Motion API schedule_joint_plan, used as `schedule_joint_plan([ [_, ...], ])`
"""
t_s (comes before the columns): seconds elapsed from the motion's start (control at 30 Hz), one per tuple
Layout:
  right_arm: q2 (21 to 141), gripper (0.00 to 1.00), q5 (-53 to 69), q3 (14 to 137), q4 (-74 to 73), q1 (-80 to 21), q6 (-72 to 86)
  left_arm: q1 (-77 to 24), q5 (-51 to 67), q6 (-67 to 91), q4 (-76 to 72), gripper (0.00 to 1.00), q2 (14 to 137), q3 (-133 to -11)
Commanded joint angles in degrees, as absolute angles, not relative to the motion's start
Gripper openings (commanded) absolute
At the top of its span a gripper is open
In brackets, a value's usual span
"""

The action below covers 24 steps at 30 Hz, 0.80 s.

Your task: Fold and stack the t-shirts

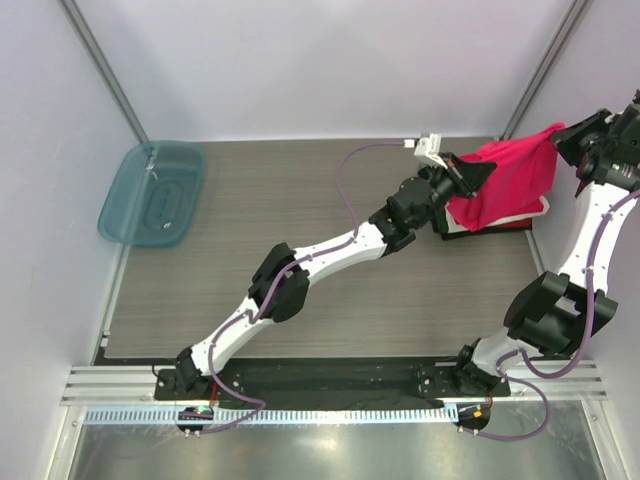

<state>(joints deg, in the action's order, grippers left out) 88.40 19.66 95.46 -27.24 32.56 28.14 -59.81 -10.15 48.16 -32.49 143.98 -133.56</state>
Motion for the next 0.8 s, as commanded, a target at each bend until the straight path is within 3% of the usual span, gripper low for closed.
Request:
schedule_joint_plan([
  [0.0, 87.1, 0.01, 19.3, 98.0, -25.9, 33.2, 26.7, -60.6, -11.2, 47.5, -35.9, 0.0, 141.3, -133.7],
  [0.77, 98.9, 0.01, 21.1, 101.8, -22.2, 33.2, 27.9, -56.7, -19.1, 51.2, -35.2, 0.0, 153.5, -144.8],
])
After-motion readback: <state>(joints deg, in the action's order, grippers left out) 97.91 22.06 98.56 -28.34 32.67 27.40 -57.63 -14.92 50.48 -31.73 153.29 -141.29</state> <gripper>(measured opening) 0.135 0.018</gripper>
